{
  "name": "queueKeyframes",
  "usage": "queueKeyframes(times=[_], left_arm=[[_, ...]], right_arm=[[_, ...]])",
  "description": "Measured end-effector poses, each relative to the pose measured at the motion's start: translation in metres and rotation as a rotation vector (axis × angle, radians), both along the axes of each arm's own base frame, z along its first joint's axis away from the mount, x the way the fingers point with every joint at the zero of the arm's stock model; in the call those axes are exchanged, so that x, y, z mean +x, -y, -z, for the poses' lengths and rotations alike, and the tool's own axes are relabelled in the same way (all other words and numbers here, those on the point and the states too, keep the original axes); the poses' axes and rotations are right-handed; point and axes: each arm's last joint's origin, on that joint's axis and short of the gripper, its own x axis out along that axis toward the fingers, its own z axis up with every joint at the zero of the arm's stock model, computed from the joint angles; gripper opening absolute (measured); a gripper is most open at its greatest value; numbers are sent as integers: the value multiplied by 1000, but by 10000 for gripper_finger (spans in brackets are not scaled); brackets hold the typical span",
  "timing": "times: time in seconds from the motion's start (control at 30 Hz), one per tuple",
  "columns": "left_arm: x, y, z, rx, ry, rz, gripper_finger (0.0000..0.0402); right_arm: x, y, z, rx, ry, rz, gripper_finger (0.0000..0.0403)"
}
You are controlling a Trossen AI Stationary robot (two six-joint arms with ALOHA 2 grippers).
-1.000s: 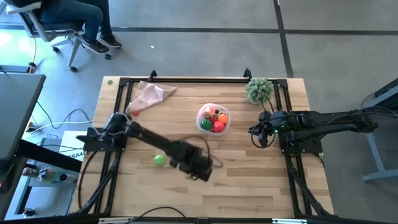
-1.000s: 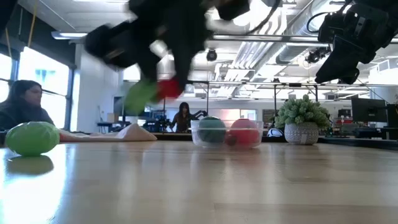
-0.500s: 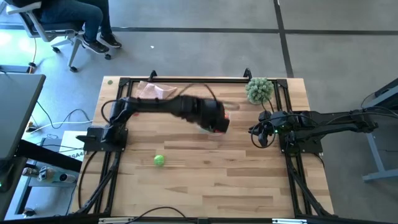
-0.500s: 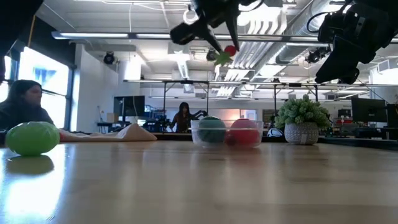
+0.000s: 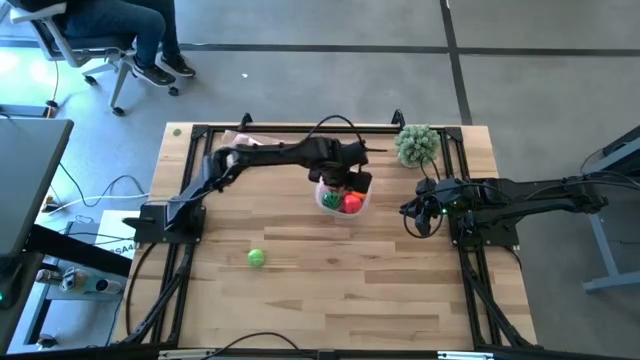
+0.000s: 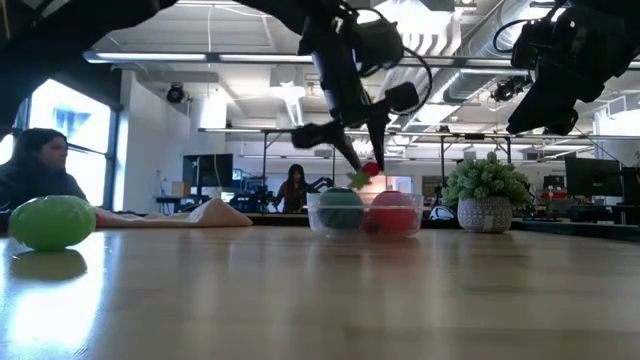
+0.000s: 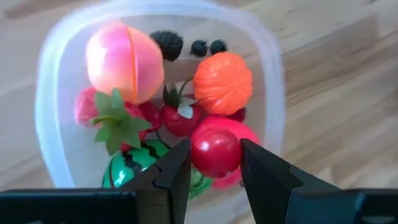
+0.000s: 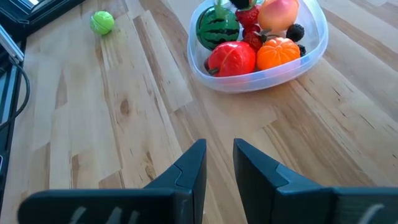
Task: Pick and placing Produce into tupperware
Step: Put the cherry into the transparent bin, then put the cabbage into the transparent bin
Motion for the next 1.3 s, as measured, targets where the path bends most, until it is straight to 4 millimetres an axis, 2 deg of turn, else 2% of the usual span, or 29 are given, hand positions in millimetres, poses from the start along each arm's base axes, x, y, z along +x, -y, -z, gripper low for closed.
queueKeyframes(times=[0.2,0.47,0.8,0.93,1.1,1.3], left_arm=[[7,-1,27,-39,-39,13,122],[8,-2,29,-19,-39,2,126],[8,-3,29,-3,-48,-8,214],[7,-2,28,-9,-64,-8,236],[1,-1,3,-28,-123,-1,243],[-19,7,-43,-94,-246,8,229]], right_arm=[[0,0,0,0,2,0,71],[0,0,0,0,2,0,71],[0,0,0,0,2,0,71],[0,0,0,0,2,0,71],[0,0,0,0,2,0,71],[0,0,0,0,2,0,71]])
